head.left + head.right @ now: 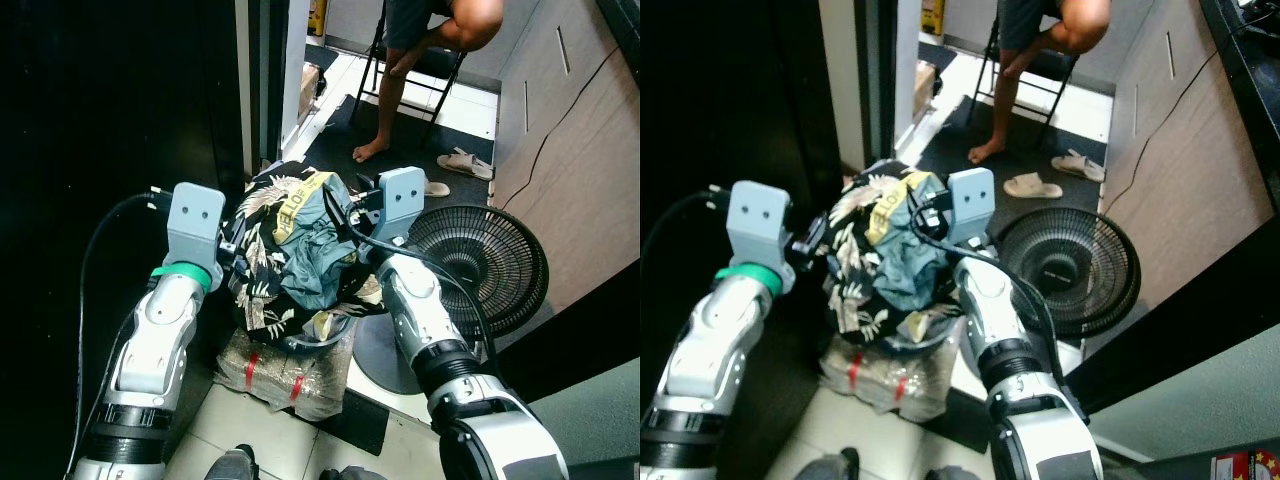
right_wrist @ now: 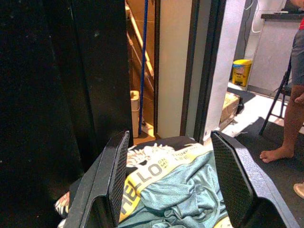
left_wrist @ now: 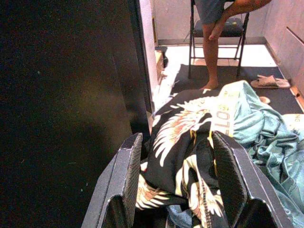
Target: Clothes washing
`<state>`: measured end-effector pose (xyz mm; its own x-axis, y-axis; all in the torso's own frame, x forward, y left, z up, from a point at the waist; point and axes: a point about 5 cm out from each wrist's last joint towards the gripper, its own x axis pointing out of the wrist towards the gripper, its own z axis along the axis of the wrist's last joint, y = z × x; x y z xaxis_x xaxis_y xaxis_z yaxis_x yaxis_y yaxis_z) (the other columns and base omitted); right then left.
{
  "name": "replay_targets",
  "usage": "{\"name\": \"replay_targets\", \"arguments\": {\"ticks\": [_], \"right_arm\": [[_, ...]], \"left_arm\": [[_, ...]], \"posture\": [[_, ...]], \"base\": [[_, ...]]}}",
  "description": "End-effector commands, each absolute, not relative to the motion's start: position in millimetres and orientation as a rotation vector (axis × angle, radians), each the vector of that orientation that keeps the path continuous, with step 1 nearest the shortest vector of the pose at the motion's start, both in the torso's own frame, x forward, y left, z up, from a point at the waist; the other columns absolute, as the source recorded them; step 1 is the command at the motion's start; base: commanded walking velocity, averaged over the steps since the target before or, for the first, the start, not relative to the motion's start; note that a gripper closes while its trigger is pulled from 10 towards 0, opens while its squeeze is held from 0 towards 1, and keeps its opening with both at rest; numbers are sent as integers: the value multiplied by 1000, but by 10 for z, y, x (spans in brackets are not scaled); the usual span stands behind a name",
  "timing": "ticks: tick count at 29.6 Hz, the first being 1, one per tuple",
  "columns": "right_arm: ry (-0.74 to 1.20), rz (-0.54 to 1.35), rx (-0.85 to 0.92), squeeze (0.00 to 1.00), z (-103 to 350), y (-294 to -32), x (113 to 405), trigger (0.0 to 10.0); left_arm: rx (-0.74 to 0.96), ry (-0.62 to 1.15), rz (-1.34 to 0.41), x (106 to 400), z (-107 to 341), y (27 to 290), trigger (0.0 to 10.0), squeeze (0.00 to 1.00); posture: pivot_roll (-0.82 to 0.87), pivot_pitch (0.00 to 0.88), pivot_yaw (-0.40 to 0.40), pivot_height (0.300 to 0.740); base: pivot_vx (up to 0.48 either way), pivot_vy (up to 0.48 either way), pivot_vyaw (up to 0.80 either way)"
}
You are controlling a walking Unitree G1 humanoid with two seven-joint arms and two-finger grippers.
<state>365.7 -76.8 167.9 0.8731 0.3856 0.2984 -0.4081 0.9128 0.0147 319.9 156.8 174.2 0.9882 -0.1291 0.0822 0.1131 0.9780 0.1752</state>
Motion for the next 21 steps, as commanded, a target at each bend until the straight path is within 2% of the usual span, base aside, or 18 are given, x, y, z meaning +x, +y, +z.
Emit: {"name": "replay_targets", "arguments": {"ticks": [1,16,21], "right_arm": [[-278,409,76,0,1632,-785,3640,10000],[-267,403,67,0,1615,-805,3629,10000],[-263,403,63,0,1613,-809,3630,10000]], "left_arm": [[167,-82,-122,3207,1714,1565,10000,0],[176,-82,-124,3218,1700,1570,10000,0],[174,-90,-125,3223,1711,1567,10000,0]], "posture": [[100,27,-39,740],[99,9,-36,740],[100,6,-36,740]], "base": [[0,0,0],[0,0,0],[-259,0,0]]}}
